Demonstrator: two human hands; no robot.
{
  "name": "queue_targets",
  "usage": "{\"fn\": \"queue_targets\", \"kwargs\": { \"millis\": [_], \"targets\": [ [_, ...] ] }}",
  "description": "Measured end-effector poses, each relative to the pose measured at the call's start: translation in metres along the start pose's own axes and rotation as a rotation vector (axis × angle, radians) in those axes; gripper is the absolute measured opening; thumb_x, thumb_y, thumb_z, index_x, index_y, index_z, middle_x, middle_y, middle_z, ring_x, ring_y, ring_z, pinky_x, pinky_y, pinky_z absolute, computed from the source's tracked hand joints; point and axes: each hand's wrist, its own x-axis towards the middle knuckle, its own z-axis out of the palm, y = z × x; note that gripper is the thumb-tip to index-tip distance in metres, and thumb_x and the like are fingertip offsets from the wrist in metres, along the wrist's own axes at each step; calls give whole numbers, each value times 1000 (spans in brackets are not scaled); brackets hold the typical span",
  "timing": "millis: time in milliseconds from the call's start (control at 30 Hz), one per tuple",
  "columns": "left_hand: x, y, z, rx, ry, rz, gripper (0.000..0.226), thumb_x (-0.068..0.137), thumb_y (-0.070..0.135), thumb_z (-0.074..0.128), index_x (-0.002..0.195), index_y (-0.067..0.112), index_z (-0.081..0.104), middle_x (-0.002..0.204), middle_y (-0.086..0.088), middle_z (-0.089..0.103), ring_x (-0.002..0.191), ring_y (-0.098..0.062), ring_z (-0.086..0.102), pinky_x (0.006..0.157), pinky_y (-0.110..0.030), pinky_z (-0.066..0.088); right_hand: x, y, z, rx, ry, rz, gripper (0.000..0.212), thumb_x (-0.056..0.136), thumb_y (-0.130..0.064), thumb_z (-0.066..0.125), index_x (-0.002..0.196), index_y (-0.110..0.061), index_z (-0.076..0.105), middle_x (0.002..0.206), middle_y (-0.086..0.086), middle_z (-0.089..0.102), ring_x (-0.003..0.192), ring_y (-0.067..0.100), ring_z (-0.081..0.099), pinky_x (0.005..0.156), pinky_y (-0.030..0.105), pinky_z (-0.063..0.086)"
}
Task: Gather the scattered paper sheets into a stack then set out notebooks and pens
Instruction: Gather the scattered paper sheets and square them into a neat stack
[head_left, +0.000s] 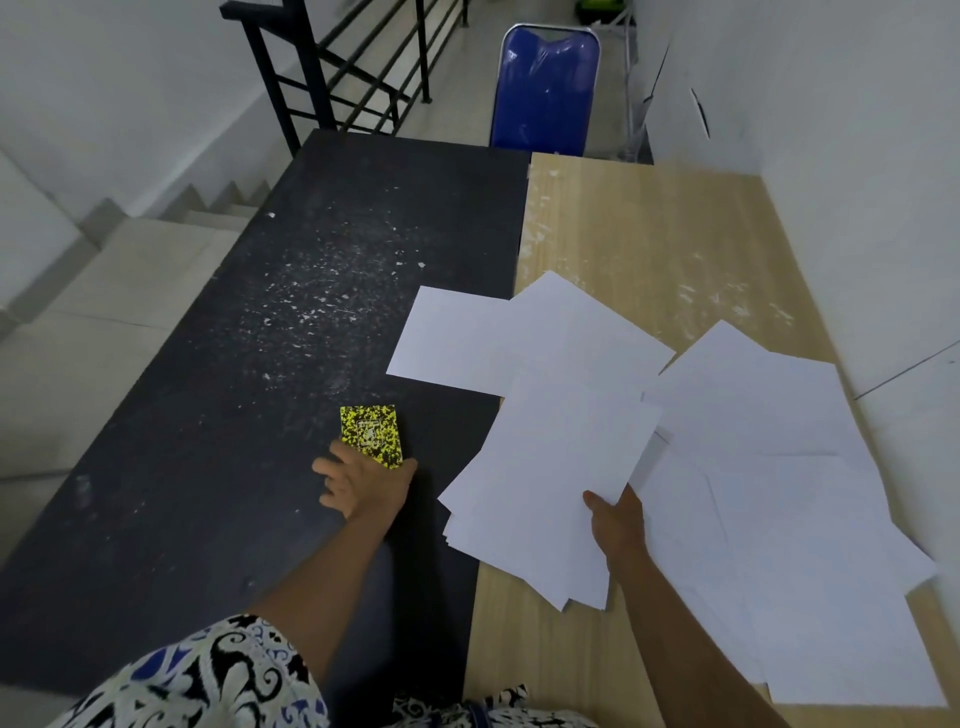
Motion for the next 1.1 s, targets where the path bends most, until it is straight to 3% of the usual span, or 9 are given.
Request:
{"fn": "queue_targets", "kwargs": {
  "millis": [167, 433, 567, 733, 900, 1100],
  "targets": [
    [-17, 12, 12, 56, -112, 156, 100, 64, 50, 78, 135, 6, 23, 127, -13, 30, 116, -35, 46, 102, -49, 34, -1, -5, -6, 85, -21, 15, 43, 90, -4, 63, 132, -8, 53, 124, 8, 61, 115, 28, 56, 103, 41, 43],
    [-21, 6, 29, 203, -69, 40, 91, 65, 59, 70, 127, 5, 32, 130, -15, 34, 124, -37, 33, 105, -49, 26, 1, -11, -25, 141, -26, 17, 38, 90, -3, 62, 127, -10, 56, 116, 5, 62, 107, 25, 57, 103, 43, 44],
    [-18, 15, 29, 222, -52, 48, 92, 66, 57, 69, 131, 6, 27, 131, -15, 31, 124, -38, 30, 106, -50, 23, 3, -8, -25, 166, -11, 38, 38, 90, -2, 62, 126, -9, 56, 116, 5, 62, 106, 25, 57, 100, 40, 44],
    [-13, 42, 27, 168, -54, 274, 86, 73, 44, 71, 138, 9, 26, 141, -15, 25, 128, -38, 27, 106, -51, 24, 9, -9, -23, 192, -38, 48, 39, 89, -2, 63, 127, -9, 57, 115, 4, 63, 107, 26, 58, 101, 42, 44],
    [9, 82, 34, 222, -219, 605, 78, 81, 34, 69, 141, 9, 27, 150, -13, 16, 133, -35, 30, 105, -50, 33, 19, -9, -31, 159, -65, 65, 38, 88, -4, 65, 125, -11, 59, 117, 5, 66, 109, 26, 61, 101, 45, 46],
    [36, 137, 54, 316, -359, 669, 87, 87, 45, 65, 150, 12, 15, 161, -11, 0, 146, -31, 15, 112, -53, 28, 35, -6, -48, 134, -66, 99, 38, 87, -8, 67, 124, -11, 61, 115, 6, 68, 105, 25, 63, 99, 45, 48]
  ]
}}
